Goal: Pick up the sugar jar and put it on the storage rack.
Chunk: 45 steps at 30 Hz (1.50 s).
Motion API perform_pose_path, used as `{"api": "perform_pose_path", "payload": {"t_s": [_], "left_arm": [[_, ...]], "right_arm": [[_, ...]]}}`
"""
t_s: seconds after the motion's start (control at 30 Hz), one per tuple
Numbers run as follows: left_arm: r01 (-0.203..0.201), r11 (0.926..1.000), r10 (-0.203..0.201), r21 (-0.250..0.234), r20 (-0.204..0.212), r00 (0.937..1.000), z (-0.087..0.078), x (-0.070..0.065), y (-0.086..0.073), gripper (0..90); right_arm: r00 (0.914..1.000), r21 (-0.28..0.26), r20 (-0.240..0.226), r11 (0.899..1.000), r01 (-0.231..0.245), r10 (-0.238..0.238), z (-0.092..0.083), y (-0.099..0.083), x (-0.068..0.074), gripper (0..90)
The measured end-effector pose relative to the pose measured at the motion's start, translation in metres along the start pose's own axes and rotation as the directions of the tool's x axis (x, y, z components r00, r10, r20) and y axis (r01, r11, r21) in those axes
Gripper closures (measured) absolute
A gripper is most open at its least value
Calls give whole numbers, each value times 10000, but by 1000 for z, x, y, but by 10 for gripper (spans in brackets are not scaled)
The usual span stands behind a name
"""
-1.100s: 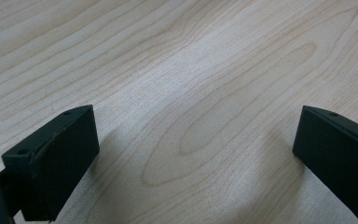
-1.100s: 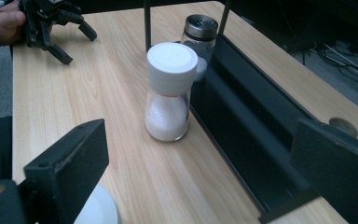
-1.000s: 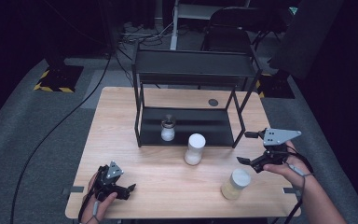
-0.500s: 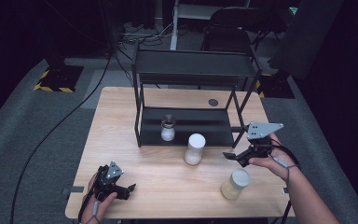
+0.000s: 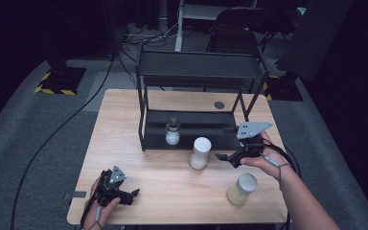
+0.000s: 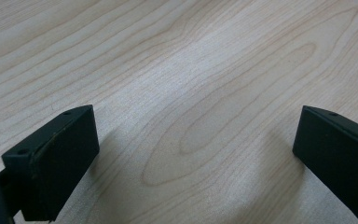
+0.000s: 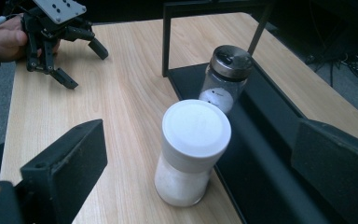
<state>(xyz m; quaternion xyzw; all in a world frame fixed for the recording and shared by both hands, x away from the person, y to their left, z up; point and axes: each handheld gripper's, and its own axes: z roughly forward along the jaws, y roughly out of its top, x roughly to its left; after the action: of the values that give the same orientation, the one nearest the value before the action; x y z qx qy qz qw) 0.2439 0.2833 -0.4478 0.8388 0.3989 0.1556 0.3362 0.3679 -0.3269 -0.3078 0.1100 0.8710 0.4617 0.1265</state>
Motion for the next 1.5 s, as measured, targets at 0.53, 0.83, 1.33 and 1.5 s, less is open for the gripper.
{"api": "perform_pose_path", "payload": {"t_s": [0.53,0.83,1.33,1.5], "left_arm": [[3,10000,-3,0,1,10000,0,0,0,3],[16,10000,-16,11,0,10000,0,0,0,2],[12,10000,-12,14,-6,10000,0,0,0,3],[5,10000,-5,16,-8,10000,0,0,0,3]], "right_arm": [[9998,302,-198,9995,-12,18,37,12,-2,38],[9991,632,-248,9974,-335,352,59,8,-8,49],[9972,1569,-475,9864,-488,569,85,5,-17,152],[9972,1813,-484,9823,-480,576,92,5,-18,196]]}}
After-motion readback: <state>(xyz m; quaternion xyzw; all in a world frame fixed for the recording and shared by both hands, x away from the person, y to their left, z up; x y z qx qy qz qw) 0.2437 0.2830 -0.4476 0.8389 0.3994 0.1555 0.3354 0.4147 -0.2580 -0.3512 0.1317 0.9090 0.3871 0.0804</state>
